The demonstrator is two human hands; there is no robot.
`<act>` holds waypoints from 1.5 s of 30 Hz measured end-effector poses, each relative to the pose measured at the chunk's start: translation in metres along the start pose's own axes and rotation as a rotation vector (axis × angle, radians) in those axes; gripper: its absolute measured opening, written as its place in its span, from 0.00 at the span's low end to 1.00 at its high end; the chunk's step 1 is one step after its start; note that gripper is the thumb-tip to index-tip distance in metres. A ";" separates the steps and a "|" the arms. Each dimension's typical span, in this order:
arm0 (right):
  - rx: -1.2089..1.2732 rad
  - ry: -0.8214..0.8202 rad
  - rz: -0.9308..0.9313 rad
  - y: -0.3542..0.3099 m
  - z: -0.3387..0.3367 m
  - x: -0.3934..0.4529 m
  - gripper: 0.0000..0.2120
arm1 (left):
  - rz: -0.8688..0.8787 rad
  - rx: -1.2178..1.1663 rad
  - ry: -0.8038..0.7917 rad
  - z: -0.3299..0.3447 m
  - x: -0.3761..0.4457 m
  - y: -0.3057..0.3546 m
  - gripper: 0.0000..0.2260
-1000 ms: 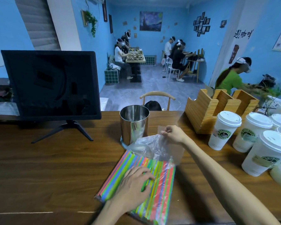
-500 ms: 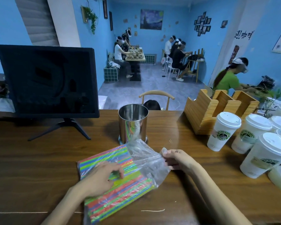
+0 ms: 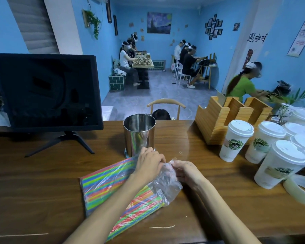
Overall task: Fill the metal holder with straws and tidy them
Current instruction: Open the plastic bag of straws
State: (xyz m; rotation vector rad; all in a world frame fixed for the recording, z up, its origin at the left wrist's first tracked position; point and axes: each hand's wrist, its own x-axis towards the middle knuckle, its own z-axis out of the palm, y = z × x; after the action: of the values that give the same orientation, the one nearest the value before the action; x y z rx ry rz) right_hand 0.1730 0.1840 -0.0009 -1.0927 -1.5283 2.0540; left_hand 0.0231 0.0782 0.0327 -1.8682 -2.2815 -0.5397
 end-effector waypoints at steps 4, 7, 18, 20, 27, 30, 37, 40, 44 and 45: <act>0.026 0.068 0.029 0.003 0.004 0.005 0.09 | -0.033 -0.029 0.035 0.008 -0.008 0.000 0.07; 0.046 0.069 0.037 0.005 0.006 0.009 0.10 | -0.047 -0.069 0.069 0.014 -0.014 0.000 0.05; 0.077 0.098 0.094 0.004 0.010 0.007 0.10 | -0.044 -0.108 0.030 0.014 -0.023 0.004 0.04; 0.076 0.099 0.089 0.000 0.010 0.004 0.09 | -0.087 -0.118 -0.002 0.016 -0.024 0.006 0.02; -0.120 -0.088 0.072 -0.013 0.014 -0.005 0.10 | -0.238 -0.074 -0.030 0.012 -0.016 0.020 0.09; -0.146 -0.084 0.044 -0.012 0.012 -0.002 0.12 | -0.294 -0.055 -0.004 0.010 -0.015 0.021 0.09; -0.257 -0.010 0.027 -0.014 0.017 -0.003 0.21 | -0.288 -0.053 -0.013 0.008 -0.015 0.031 0.06; -0.228 0.011 0.041 -0.016 0.019 -0.006 0.13 | -0.254 -0.054 -0.013 0.008 -0.018 0.031 0.06; -0.162 0.093 0.049 -0.013 0.018 -0.002 0.16 | -0.228 -0.103 -0.015 0.009 -0.019 0.033 0.07; -0.144 0.110 0.049 -0.012 0.016 -0.001 0.17 | -0.212 -0.110 -0.012 0.009 -0.020 0.034 0.08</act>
State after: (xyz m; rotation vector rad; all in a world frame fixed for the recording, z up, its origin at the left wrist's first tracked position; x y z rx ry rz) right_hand 0.1594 0.1778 0.0126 -1.2864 -1.6294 1.9050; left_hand 0.0609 0.0689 0.0241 -1.6877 -2.5236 -0.6974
